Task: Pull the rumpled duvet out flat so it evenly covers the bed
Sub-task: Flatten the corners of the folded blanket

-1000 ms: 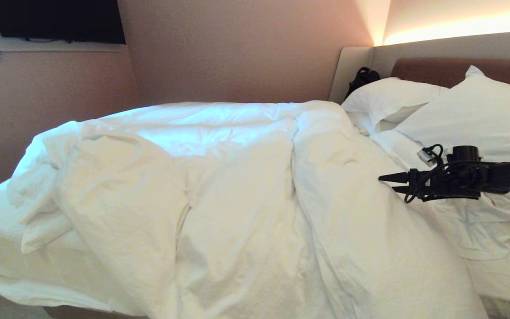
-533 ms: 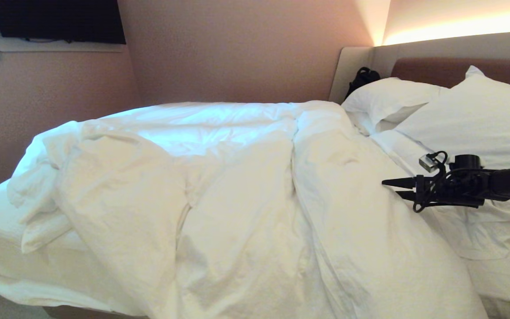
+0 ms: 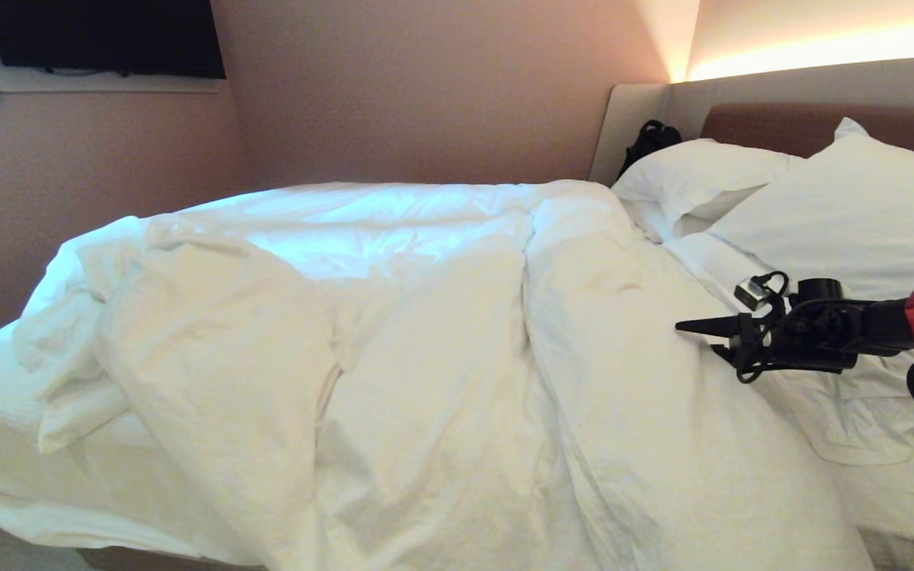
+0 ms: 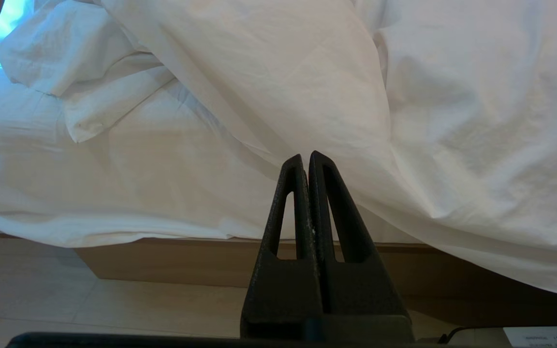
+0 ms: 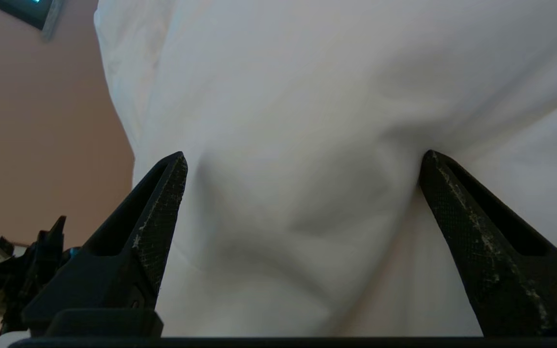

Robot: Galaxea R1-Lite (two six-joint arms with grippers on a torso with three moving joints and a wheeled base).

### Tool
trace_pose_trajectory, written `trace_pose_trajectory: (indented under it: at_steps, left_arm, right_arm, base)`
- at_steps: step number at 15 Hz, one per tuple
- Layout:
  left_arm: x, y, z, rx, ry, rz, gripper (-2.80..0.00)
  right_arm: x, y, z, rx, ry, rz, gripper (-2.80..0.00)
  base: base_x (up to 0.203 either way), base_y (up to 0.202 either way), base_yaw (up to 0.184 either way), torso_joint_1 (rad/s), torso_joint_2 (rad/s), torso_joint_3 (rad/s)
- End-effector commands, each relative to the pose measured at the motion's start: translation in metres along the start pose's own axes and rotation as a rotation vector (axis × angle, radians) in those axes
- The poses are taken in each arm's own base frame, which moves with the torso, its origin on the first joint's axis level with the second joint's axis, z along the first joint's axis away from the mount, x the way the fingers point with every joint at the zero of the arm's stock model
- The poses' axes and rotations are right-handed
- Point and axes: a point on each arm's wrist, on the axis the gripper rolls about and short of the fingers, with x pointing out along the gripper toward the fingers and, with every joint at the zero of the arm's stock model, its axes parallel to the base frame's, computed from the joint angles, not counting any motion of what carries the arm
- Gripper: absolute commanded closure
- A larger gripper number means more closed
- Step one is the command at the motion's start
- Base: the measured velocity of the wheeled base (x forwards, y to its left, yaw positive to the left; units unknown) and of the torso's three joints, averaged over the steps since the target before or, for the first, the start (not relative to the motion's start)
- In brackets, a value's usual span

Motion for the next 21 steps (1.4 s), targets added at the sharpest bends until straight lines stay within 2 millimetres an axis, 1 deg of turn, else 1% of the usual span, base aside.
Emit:
trace_pose_trajectory:
  at_steps: [1,4,6,8,12,13,18,21]
  left_arm:
    - [0.000,0.000,0.000,0.001,0.000,0.001,0.00]
    - [0.000,0.000,0.000,0.001,0.000,0.001,0.00]
    - [0.000,0.000,0.000,0.000,0.002,0.001,0.00]
    - [0.000,0.000,0.000,0.000,0.001,0.002,0.00]
    - [0.000,0.000,0.000,0.001,0.001,0.001,0.00]
    - [0.000,0.000,0.000,0.000,0.002,0.001,0.00]
    - [0.000,0.000,0.000,0.000,0.002,0.001,0.00]
    - [0.000,0.000,0.000,0.001,0.001,0.001,0.00]
  right_arm:
    - [0.006,0.005,-0.002,0.005,0.020,0.017,-2.80]
    - [0.017,0.010,-0.006,0.007,0.050,0.027,-2.80]
    - [0.026,0.020,-0.007,0.010,0.077,0.040,-2.80]
    - [0.031,0.019,-0.011,0.010,0.094,0.027,-2.80]
    - [0.030,0.020,-0.011,-0.001,0.095,0.012,-2.80]
    - [0.030,0.020,-0.011,-0.005,0.094,0.013,0.00]
    - [0.027,0.024,-0.007,-0.021,0.087,-0.002,0.00]
    - [0.019,0.031,-0.003,-0.046,0.075,-0.015,0.00]
  base:
    - [0.000,0.000,0.000,0.000,0.00,0.000]
    - [0.000,0.000,0.000,0.000,0.00,0.000]
    - [0.000,0.000,0.000,0.000,0.00,0.000]
    - [0.000,0.000,0.000,0.000,0.00,0.000]
    - [0.000,0.000,0.000,0.000,0.00,0.000]
    - [0.000,0.000,0.000,0.000,0.00,0.000]
    - [0.000,0.000,0.000,0.000,0.00,0.000]
    - [0.000,0.000,0.000,0.000,0.00,0.000]
